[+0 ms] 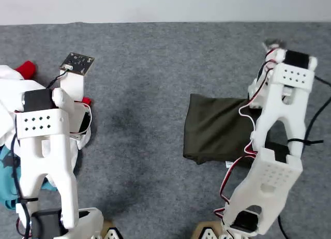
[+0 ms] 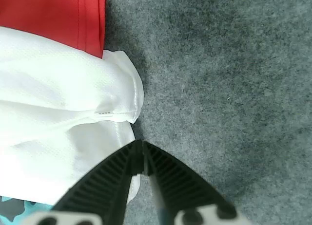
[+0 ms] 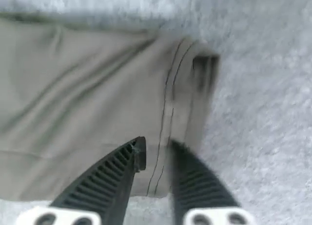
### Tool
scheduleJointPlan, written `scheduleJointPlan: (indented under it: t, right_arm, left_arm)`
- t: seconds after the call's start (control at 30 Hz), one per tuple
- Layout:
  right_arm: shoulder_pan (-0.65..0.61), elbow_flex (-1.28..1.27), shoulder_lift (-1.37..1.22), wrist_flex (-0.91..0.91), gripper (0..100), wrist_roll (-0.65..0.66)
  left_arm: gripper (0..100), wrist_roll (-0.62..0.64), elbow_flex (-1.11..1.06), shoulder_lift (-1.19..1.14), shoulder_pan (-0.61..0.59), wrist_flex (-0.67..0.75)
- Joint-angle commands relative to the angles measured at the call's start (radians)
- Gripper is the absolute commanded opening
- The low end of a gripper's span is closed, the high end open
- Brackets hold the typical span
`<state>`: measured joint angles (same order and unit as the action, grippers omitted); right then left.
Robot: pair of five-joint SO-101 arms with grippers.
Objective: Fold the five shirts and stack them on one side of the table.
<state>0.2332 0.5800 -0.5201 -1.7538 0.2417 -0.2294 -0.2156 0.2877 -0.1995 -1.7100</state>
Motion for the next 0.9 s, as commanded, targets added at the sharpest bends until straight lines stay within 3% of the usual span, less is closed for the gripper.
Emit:
scheduleJointPlan:
  t: [0.0,0.27,0.63,0.87]
  right_arm:
    - [-0.015,-0.061,0.062,-0.041,0.7,-0.002]
    - [0.058,-0.204,-0.024,-0.025,0.9,0.020]
    - [0.234,-0.118,-0.088,-0.035,0.9,0.157]
    - [0.163,-0.115,0.090,-0.035,0.9,0.155]
  left_arm:
    - [1,-0.006,0.005,0.000,0.003,0.014]
    - [1,-0.006,0.005,0.000,0.003,0.014]
    - [1,-0.006,0.005,0.000,0.003,0.015]
    - [1,-0.006,0.005,0.000,0.003,0.015]
